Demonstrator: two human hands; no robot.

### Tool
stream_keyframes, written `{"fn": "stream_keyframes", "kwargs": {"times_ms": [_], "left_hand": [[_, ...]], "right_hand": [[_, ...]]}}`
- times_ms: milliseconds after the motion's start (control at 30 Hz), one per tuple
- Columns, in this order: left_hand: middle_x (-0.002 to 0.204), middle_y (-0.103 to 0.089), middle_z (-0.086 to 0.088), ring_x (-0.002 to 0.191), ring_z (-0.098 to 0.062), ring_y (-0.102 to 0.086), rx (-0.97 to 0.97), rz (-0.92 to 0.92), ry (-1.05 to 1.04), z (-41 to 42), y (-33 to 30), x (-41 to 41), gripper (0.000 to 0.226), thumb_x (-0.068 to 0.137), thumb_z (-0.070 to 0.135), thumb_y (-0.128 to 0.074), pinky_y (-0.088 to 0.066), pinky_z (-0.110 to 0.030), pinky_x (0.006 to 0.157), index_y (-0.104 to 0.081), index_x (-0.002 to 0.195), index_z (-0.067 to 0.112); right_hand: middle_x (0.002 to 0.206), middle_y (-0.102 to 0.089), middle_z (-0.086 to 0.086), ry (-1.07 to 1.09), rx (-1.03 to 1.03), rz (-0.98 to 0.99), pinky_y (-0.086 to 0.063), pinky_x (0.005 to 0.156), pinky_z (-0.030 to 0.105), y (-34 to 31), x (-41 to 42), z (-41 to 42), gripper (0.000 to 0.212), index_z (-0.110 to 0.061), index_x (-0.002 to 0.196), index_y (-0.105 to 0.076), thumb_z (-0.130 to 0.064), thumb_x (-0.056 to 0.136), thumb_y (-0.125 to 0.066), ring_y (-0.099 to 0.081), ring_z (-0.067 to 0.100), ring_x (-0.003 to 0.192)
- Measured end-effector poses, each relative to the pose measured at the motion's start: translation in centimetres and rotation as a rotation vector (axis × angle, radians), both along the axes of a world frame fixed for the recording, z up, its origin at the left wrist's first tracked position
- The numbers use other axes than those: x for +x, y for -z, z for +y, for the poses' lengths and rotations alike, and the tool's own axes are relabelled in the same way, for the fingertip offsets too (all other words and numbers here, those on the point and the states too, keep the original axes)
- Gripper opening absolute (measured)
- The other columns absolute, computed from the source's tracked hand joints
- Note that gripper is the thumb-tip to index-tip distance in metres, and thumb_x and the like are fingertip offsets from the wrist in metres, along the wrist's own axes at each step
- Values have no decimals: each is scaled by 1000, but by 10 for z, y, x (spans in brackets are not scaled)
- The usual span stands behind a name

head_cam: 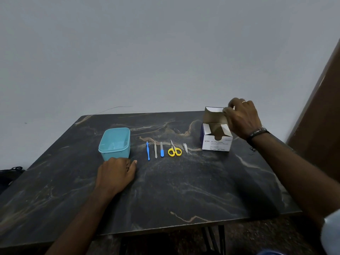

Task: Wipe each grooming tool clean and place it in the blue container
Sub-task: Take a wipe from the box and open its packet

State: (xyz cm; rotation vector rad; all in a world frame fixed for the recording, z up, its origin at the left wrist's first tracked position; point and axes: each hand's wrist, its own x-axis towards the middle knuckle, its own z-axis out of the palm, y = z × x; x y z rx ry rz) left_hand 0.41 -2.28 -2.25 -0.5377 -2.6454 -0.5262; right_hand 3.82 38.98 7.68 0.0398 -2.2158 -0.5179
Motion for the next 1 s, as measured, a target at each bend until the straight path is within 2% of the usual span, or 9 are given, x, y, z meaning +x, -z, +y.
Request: {"fn": "stream_keyframes", "kwargs": {"times_ms": [67, 133, 267, 400, 533, 667, 833, 900, 1000], "left_hand": [[45, -48, 3, 44, -11, -46, 1, -10, -3, 0, -1, 0, 52, 93, 43, -54, -32, -23, 46, -45, 48, 18], [45, -48, 3, 44, -11, -46, 11, -24, -8, 0, -1, 0, 52, 93, 43, -54, -31, -22, 46, -45, 48, 19], [45, -47, 4, 45, -10, -45, 29, -60, -9, 1, -2, 0, 51, 94, 44, -54, -31, -21, 47, -45, 50, 19], [45, -47, 4, 45, -10, -45, 34, -61, -8, 0, 0, -2, 50, 93, 43, -55, -31, -20, 47, -46, 51, 19], [46, -48, 4, 46, -10, -47, 37, -70, -8, 0, 1, -5, 50, 93, 44, -55, -32, -20, 47, -47, 51, 18], [44, -47, 4, 45, -11, -47, 33, -39, -6, -1, 2, -4, 51, 93, 44, -55, -30, -20, 47, -47, 50, 17], [46, -51, 1, 46, -12, -49, 35, -51, 0, -2, 3, -6, 50, 93, 45, -55, -36, -23, 47, -51, 53, 15], [46, -51, 1, 46, -12, -49, 45, -55, 6, -2, 4, -6, 50, 93, 45, -55, -38, -24, 48, -51, 53, 15], [45, -49, 2, 46, -11, -48, 41, -41, 6, -3, 4, -6, 50, 93, 45, -54, -35, -23, 48, -50, 52, 16]], "right_hand": [[77, -57, 15, 36, -95, -20, -31, 52, 30, -2, -6, -1, 11, -4, 73, -63, 3, 73, -72, -51, 34, 51], [77, -58, 16, 40, -208, -20, -36, 47, 30, -1, -10, -4, 6, -3, 77, -63, 0, 78, -68, -53, 38, 51], [89, -66, 15, 106, -420, -145, -43, 63, 38, 4, -20, -11, 5, -7, 85, -61, -11, 86, -58, -58, 41, 74], [74, -68, 7, 175, -522, -353, -48, 76, 40, 5, -22, -17, 9, -18, 71, -69, -20, 77, -62, -58, 30, 71], [62, -69, -6, 72, -637, -615, -48, 60, 29, 4, -22, -20, 15, -22, 59, -73, -11, 69, -67, -60, 16, 64], [48, -53, -7, 103, -587, -838, -34, 51, 25, 2, -33, -20, 28, -18, 43, -57, -3, 64, -66, -47, 15, 53], [54, -33, -3, 64, -481, -1032, -25, 54, 28, 2, -42, -24, 33, -16, 48, -38, 1, 66, -61, -31, 17, 56], [55, -35, -5, 74, -468, -1061, -26, 52, 27, 2, -41, -24, 31, -16, 50, -42, 2, 68, -60, -31, 15, 56], [61, -47, -4, 125, -442, -1069, -32, 52, 24, 4, -41, -25, 20, -15, 65, -62, 3, 71, -56, -42, 15, 61]]}}
